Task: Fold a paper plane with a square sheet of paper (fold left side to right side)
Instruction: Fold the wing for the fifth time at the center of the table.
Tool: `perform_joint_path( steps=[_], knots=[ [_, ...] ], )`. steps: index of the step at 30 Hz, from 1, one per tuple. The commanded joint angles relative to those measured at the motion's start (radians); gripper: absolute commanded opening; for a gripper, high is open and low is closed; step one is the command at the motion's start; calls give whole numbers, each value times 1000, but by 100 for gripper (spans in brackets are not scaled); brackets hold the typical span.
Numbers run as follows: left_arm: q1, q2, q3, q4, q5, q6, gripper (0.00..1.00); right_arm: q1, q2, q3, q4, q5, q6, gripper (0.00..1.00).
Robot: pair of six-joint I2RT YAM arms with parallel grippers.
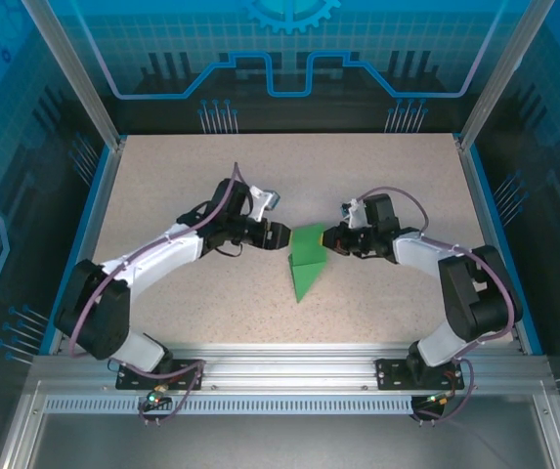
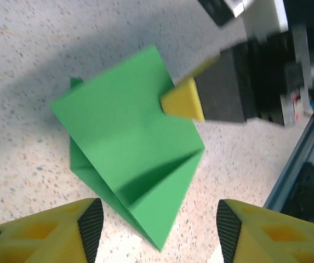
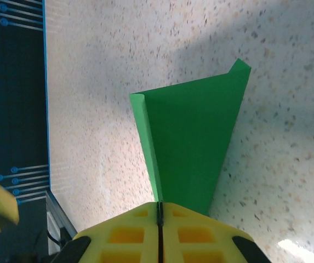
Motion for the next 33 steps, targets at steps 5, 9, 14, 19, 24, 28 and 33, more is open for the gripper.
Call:
perform_joint_path(
  steps=[5,9,14,19,24,28,33],
  knots=[
    [-162,57,64,-130,-199,55,62,29,94,151,-147,47,69,8],
    [-211,129,114,-149,-250,56,62,36,122,182,-160,61,91,9],
    [-259,231,191,-196,-355,61,63,46,142,203,-171,73,102,9],
    [-282,309,242,-248,-460,61,64,51,157,214,-177,77,109,9],
    [-288,339,264,-267,-523,53,65,55,164,219,-186,84,107,9],
    [-289,365,271,-264,-525,51,64,58,169,218,-186,85,109,9],
    [-289,393,285,-273,-546,51,58,59,171,220,-190,87,109,9]
  ],
)
